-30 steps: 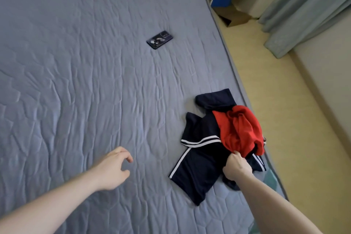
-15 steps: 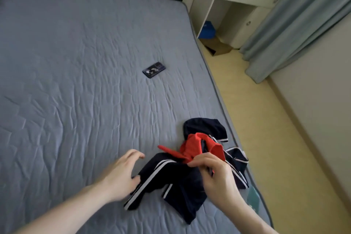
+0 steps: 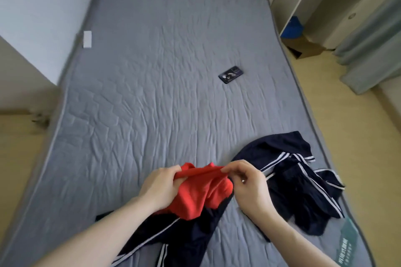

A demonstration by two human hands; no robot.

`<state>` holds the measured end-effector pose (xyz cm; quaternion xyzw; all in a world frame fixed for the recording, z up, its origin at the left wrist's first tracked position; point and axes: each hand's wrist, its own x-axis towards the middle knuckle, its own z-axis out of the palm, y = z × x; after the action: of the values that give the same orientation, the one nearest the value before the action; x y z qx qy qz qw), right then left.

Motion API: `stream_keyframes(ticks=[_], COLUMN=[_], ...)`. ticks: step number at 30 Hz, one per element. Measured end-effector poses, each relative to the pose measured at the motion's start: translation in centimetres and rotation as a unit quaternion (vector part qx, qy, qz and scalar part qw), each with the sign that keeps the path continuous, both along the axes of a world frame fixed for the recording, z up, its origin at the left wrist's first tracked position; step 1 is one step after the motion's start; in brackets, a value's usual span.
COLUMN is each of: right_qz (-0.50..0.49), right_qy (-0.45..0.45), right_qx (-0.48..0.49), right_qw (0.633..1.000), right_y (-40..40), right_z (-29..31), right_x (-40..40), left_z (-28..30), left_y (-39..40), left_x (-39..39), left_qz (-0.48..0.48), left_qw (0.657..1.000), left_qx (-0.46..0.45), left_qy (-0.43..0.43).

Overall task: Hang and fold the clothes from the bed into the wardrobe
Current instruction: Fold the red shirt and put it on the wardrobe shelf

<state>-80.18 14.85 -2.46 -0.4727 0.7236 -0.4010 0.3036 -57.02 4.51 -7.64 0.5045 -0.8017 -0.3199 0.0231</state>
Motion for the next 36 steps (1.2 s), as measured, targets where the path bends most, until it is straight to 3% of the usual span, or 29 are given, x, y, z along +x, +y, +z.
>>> stream_keyframes(ticks=[4,9,12,17,23,27,36], right_qz=[0.018,0.063,0.095,0.192,0.206,0.148,0.149], right_qy=[0.030,0.090,0.035,0.055,0.053,0.026,-0.008], right_qx=[0.009,0.034,0.057,0.128,0.231,0.236,0.245], right_qw=[0.999,0.993,0.993,0.971,0.949,0.960,0.958], right_y=[-2.5,-5.1,-6.0,-8.2,-9.4,-9.9,-11.3], right_z=[0.7,2.4,2.3,0.6,-2.8,-3.6,-3.4], right_x=[2.1,3.1,4.0,8.3,14.0,18.0,23.8], left_z=[2.9,8.0,11.9,18.6,21.7,23.1,26.9], left_y=[-2.8,-7.0,-8.6,-9.7,-10.0,-9.7,-10.9], left_x=[4.5,9.7,10.4,9.4,12.2,14.4,17.1], left_qz=[0.049,-0.060,0.029,-0.010,0.018,0.077,0.110], left_qw=[0.998,0.991,0.990,0.983,0.982,0.968,0.940], left_qx=[-0.046,-0.101,-0.128,-0.048,-0.047,-0.028,-0.066], left_qy=[0.008,-0.066,0.053,0.178,0.185,0.235,0.316])
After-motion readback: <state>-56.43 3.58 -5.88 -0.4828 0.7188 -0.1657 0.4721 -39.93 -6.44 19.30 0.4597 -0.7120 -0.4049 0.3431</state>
